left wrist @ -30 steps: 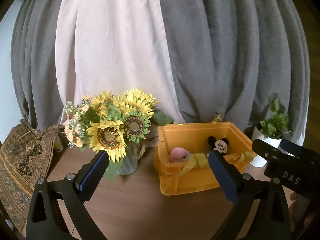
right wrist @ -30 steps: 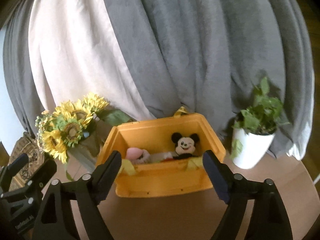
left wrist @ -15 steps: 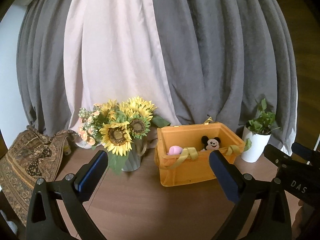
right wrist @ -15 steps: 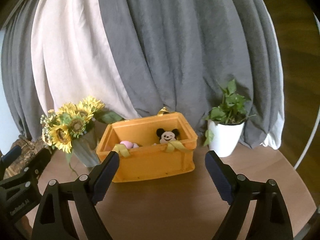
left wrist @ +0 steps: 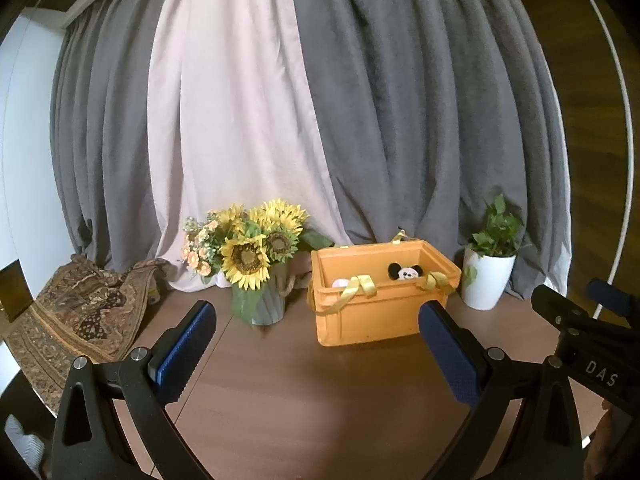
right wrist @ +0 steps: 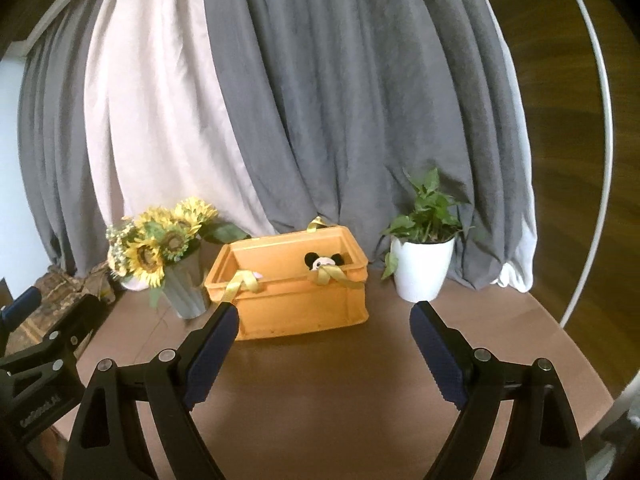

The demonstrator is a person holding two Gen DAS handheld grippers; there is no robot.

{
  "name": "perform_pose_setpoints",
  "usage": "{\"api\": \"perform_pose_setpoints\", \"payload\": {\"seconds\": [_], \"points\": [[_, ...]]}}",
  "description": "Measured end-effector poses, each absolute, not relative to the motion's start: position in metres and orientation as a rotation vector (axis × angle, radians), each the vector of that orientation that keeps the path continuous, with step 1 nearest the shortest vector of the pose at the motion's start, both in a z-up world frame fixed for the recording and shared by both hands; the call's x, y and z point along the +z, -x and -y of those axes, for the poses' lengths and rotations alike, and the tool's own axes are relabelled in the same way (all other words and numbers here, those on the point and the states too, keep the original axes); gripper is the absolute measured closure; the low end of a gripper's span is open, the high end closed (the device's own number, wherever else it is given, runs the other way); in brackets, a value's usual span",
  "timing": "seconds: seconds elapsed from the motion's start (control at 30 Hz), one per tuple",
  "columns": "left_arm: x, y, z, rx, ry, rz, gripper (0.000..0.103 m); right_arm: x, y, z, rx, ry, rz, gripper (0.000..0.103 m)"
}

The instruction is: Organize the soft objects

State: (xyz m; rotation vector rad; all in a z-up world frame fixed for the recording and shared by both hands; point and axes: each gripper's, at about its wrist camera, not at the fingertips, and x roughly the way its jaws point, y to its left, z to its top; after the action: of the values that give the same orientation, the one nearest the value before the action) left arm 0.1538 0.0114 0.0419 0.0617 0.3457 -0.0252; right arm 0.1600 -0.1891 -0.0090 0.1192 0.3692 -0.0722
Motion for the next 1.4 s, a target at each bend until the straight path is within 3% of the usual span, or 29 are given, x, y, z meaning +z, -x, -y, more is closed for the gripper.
{"api": "perform_pose_setpoints", "payload": {"seconds": [0.77, 1.4], "points": [[0.058, -0.033, -0.012, -0.037, -0.062, -0.322, 0.000, -0.007, -0.035, 0.202, -0.060, -0.123, -0.331, 0.014], [0.062, 0.005, -0.007, -0.009, -0.080, -0.325, 0.000, -0.003, -0.007, 0.207, -0.036, -0.133, -0.324, 0.014]]}}
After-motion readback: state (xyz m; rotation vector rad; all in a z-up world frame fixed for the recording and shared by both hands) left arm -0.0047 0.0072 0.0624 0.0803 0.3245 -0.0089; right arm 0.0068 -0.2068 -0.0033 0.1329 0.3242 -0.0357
